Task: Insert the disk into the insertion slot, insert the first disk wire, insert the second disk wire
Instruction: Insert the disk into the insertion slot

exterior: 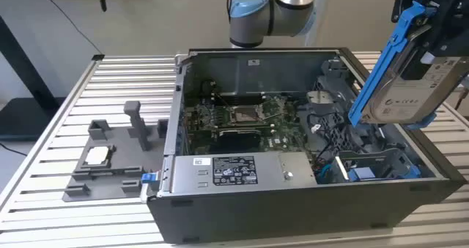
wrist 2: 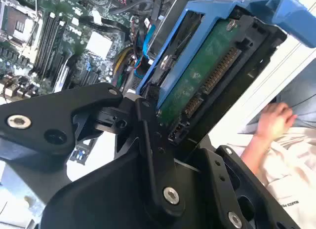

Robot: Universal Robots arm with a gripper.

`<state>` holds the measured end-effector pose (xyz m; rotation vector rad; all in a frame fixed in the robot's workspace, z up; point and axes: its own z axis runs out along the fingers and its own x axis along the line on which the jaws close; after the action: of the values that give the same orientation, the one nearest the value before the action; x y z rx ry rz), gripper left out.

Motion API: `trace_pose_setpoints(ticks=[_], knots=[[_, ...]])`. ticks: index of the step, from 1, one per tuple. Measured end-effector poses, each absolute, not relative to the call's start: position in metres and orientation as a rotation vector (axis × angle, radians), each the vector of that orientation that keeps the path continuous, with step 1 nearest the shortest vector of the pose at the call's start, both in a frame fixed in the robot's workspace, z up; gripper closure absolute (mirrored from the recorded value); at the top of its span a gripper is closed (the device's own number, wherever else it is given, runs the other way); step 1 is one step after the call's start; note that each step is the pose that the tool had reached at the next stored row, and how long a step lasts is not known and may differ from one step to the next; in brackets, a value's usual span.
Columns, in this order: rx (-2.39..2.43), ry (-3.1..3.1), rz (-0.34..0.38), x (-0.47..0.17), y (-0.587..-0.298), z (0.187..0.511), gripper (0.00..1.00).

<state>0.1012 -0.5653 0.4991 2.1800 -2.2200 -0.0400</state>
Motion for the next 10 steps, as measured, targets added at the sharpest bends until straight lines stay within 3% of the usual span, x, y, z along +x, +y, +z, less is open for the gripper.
trace_pose_setpoints(ticks=[10], knots=[[2.180, -2.220, -0.040, 0.1012, -0.5653, 0.4991, 0.67]])
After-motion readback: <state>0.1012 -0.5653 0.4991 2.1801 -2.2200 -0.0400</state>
